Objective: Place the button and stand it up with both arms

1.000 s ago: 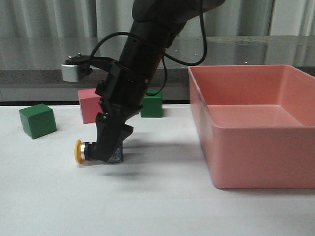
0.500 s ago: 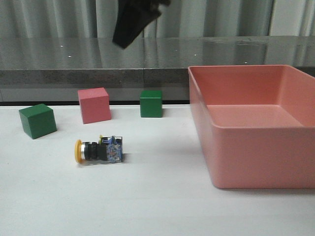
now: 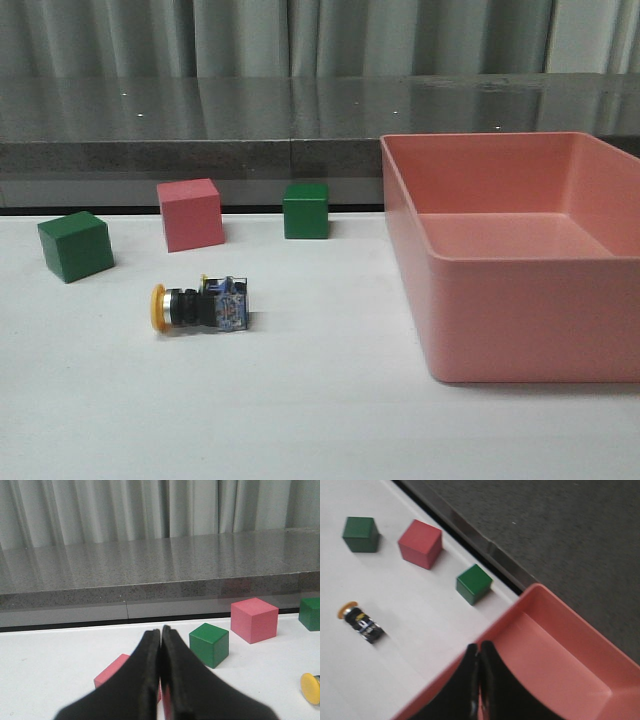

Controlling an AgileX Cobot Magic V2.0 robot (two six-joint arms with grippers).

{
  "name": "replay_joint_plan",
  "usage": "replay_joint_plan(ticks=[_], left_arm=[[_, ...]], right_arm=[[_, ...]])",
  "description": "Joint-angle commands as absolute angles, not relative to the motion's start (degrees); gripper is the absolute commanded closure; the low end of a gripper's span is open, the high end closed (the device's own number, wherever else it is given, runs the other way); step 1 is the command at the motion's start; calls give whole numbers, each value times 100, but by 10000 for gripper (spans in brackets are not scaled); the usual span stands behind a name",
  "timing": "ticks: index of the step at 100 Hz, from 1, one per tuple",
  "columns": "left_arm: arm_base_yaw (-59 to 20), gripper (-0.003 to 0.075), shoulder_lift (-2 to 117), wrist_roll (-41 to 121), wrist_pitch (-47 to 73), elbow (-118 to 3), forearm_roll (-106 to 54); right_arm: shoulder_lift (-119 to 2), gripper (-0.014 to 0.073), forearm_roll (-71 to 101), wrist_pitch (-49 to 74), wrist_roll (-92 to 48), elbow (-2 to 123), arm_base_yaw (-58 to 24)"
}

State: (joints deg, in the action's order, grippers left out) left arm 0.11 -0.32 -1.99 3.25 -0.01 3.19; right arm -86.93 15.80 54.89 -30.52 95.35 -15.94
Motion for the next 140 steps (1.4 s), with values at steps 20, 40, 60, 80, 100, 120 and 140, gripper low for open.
replay_joint_plan(ticks=[20,40,60,80,100,120,140], left_arm=[[25,739,-210,-244,-145,165,320],[25,739,-210,-244,-145,165,320],[25,739,-210,-244,-145,165,320],[25,739,-210,-244,-145,165,320],[25,739,-210,-244,-145,165,320],[25,739,-210,-244,-314,122,0],[25,739,-63,-244,907,-874,-775]], right_arm=[[-6411,703,1389,2676,-2732,6600,-997],[-5032,703,1389,1168,-2732,4528,-892],[-3980,703,1401,850,-2732,3288,-892],[-2981,703,1437,589,-2732,2720,-892],[-2613,703,1437,633,-2732,2497,-892],[-2613,703,1437,668,-2732,2481,-892],[-2613,703,1437,670,-2732,2481,-892]])
